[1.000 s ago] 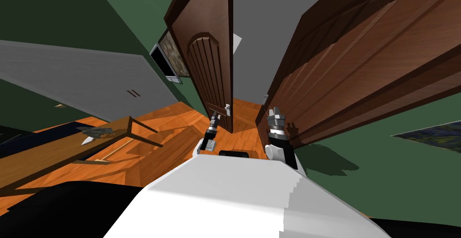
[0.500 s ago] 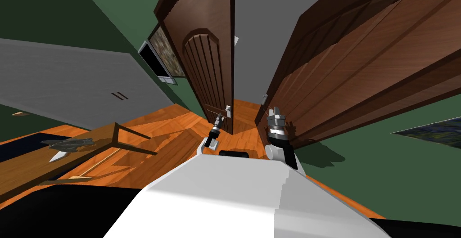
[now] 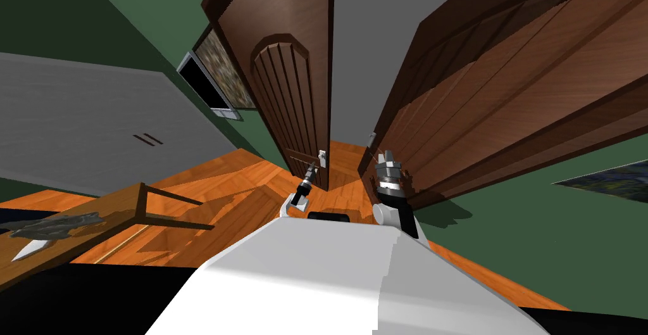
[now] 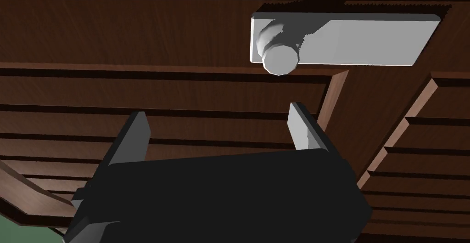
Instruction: Push the door open
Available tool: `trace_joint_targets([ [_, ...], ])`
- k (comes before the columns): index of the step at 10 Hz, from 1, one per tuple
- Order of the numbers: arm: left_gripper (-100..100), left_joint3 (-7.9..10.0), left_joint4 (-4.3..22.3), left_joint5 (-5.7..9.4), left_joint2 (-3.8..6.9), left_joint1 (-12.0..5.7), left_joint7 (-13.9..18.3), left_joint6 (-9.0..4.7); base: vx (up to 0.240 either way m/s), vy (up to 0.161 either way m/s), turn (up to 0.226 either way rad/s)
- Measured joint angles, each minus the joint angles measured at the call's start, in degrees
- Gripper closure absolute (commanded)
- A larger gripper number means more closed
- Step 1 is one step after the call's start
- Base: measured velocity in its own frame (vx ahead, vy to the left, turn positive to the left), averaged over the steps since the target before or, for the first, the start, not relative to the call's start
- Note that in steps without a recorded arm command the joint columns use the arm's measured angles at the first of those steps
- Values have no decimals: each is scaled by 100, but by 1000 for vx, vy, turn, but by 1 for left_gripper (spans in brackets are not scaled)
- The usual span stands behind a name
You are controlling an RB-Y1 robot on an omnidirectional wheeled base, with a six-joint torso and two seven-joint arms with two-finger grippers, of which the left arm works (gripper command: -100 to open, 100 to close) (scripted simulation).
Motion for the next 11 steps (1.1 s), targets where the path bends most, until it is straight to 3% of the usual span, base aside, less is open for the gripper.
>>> trace_joint_targets([
  [2, -100, -80, 318, -9, 16, -107, 20, 12, 75, 131, -97],
  [3, -100, -142, 457, -31, -20, -174, 11, 73, 97, 183, -155],
  [5, -100, -241, 700, -37, 23, -285, 42, 193, 35, 134, -49],
  [11, -100, -137, 990, -18, -74, -440, 10, 119, 188, -51, -33],
])
